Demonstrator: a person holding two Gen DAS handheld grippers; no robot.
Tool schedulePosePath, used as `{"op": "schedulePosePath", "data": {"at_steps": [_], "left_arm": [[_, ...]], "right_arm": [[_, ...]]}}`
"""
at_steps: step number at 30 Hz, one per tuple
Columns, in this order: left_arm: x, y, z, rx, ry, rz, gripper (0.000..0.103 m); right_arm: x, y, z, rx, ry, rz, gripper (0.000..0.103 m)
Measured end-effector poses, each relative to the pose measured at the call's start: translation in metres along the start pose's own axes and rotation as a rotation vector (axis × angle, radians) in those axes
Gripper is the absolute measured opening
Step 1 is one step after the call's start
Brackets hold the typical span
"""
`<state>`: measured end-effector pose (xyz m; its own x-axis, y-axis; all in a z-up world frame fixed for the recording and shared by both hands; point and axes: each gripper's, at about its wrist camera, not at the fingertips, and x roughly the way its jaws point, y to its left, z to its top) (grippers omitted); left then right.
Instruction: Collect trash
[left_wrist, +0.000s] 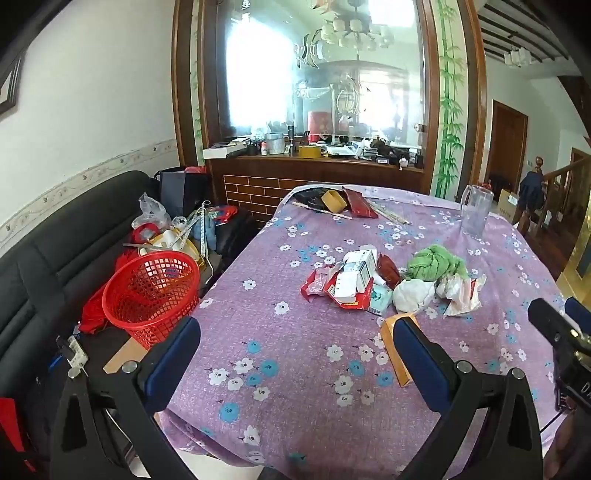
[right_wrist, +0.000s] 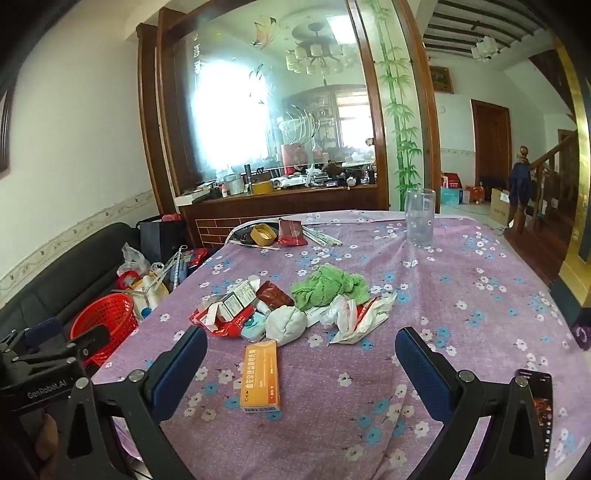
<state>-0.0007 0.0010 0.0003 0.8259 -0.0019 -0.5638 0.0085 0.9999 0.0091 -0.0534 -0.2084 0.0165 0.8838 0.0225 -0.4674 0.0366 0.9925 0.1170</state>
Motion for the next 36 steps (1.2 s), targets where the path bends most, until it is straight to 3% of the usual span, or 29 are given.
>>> {"op": "schedulePosePath", "data": {"at_steps": [24, 31, 36], "left_arm": [[0.0034, -0.0004, -0.0061, -0.003, 0.028, -0.034, 0.103], [0.0024, -0.0040, -0.0036, 0.013, 0.073, -0.048, 0.103], [0.0029, -0.0060, -0.0039, 0.031, 0.034, -0.032, 0.103]], "right_arm": [[-0.0019, 0.0045, -0.0028, -0.006, 0.020, -0.012, 0.103], [-0.0001, 0.0042, -0.0030, -0.004, 0.027, -0.004, 0.103], [-0.0001, 0.0036, -0.0025, -0.003, 0.024, -0.003, 0.103]]}}
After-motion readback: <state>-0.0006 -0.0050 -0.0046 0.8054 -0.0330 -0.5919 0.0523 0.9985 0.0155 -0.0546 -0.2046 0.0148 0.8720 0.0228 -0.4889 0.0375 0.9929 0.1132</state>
